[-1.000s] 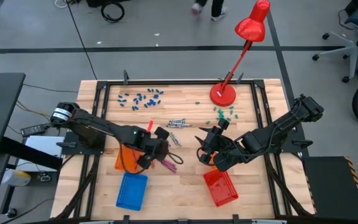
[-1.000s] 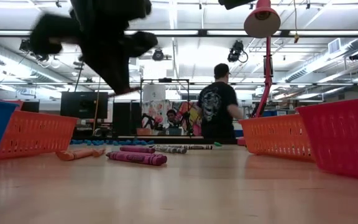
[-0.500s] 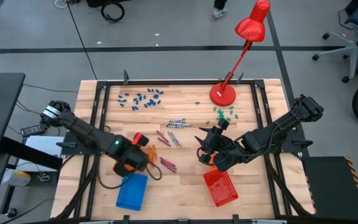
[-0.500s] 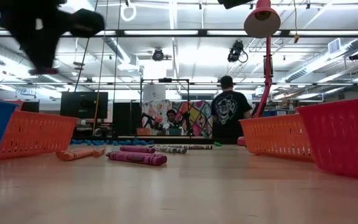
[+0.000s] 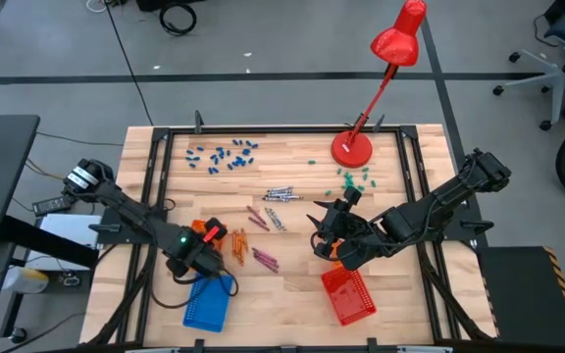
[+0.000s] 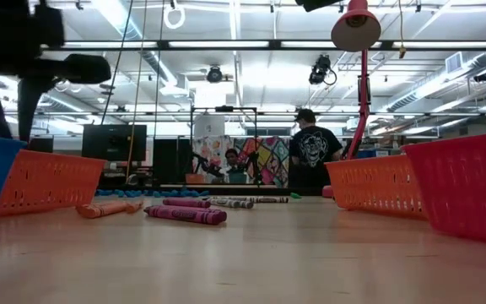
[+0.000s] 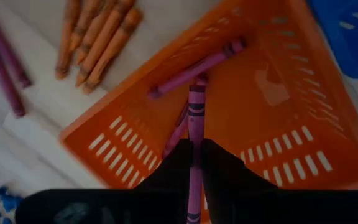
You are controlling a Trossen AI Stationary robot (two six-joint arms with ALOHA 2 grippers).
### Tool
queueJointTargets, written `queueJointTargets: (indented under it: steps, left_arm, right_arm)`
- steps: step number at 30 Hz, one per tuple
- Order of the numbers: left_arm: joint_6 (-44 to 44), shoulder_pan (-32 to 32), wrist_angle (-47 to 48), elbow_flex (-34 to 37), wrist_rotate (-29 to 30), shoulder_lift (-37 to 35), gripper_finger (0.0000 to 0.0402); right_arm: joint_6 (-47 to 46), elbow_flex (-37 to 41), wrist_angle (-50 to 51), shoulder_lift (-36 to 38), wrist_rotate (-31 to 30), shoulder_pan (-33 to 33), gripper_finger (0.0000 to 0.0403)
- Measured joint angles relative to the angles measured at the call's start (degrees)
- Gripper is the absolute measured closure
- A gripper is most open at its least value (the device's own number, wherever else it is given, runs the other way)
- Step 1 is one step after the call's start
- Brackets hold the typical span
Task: Sort crayons
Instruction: Put the red crayon into the left orange bin
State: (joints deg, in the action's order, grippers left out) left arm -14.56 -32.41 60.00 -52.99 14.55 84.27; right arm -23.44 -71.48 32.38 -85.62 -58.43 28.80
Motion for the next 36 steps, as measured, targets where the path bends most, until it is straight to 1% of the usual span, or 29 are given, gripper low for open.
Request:
queueJointTargets:
  steps: [7,12,18,22,29,31,33,36]
  left_arm:
    - [-4.1,-1.2,-6.1,5.2,-0.2,0.0,0.0361]
    - [-5.2,-1.2,-6.9,7.3,0.2,0.0,0.0330]
    - [-5.4,-1.2,-7.5,7.6,1.3,0.0,0.0295]
    - [-3.8,-1.2,-4.7,5.3,3.6,0.0,0.0289]
    - [-2.9,-1.1,-0.2,-1.5,10.9,0.0,0.0296]
    - [-3.0,-1.1,-1.3,-2.5,14.1,0.0,0.0298]
    - [-4.6,-0.9,-4.2,-2.7,17.0,0.0,0.0298]
    - [-8.2,0.5,-9.8,-2.7,17.6,0.0,0.0299]
  right_arm:
    - [0.0,0.0,0.0,0.0,0.0,0.0,0.0225]
    - [0.0,0.0,-0.1,0.0,0.0,0.0,0.0225]
    - [0.0,0.0,-0.1,0.0,0.0,0.0,0.0225]
    - [0.0,0.0,-0.1,0.0,0.0,0.0,0.0225]
    - [0.0,0.0,-0.1,0.0,0.0,0.0,0.0225]
    - [0.0,0.0,-0.1,0.0,0.0,0.0,0.0225]
    - [0.0,0.0,-0.1,0.0,0.0,0.0,0.0225]
    - [0.0,0.0,-0.2,0.0,0.0,0.0,0.0225]
